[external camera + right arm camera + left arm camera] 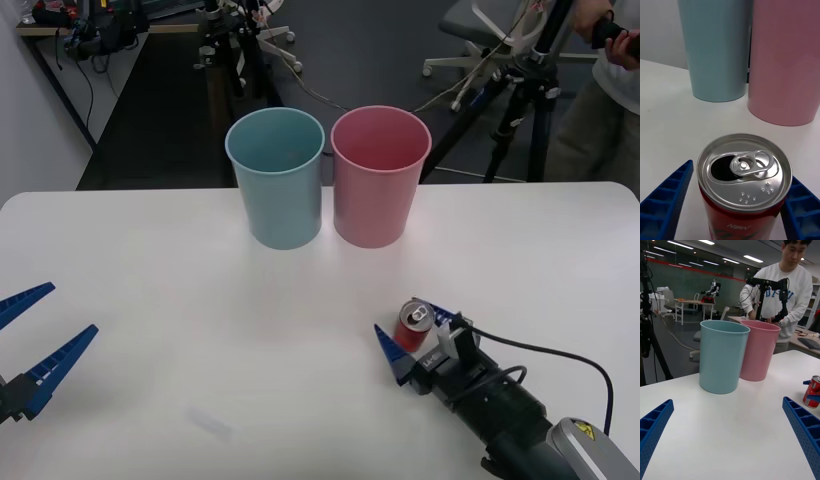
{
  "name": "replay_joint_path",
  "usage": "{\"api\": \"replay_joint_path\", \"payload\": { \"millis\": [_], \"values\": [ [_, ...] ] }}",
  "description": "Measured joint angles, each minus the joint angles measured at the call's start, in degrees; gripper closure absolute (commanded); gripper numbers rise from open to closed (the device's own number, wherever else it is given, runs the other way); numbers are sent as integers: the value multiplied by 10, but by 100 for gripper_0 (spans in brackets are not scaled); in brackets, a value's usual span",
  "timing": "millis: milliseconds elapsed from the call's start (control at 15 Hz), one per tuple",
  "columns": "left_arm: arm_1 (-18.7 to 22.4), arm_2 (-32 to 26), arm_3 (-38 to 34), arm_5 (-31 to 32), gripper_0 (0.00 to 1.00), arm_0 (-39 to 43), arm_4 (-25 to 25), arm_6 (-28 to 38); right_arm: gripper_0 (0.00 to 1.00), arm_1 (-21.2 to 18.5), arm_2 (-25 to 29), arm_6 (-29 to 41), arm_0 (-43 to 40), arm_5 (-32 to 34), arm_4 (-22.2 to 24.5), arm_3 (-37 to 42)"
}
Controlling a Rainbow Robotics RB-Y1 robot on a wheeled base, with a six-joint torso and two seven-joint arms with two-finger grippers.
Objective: Grasp the object on the table and drop it into the matching bin: aluminum can to the light blue bin, PET bottle to the pink bin.
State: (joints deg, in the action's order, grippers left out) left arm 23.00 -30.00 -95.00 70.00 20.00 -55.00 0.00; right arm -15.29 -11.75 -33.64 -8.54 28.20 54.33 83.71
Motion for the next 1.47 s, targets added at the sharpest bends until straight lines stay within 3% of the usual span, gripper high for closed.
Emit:
{"api": "replay_joint_path", "payload": {
  "millis": [800, 1200, 1467],
  "values": [
    [0, 0, 0, 0, 0, 0, 0, 0, 100, 0, 0, 10, 1, 14, -6, 13],
    [0, 0, 0, 0, 0, 0, 0, 0, 100, -3, -1, 70, 0, 11, 1, 113],
    [0, 0, 0, 0, 0, 0, 0, 0, 100, -8, -2, 162, 0, -17, 56, 209]
  ]
}}
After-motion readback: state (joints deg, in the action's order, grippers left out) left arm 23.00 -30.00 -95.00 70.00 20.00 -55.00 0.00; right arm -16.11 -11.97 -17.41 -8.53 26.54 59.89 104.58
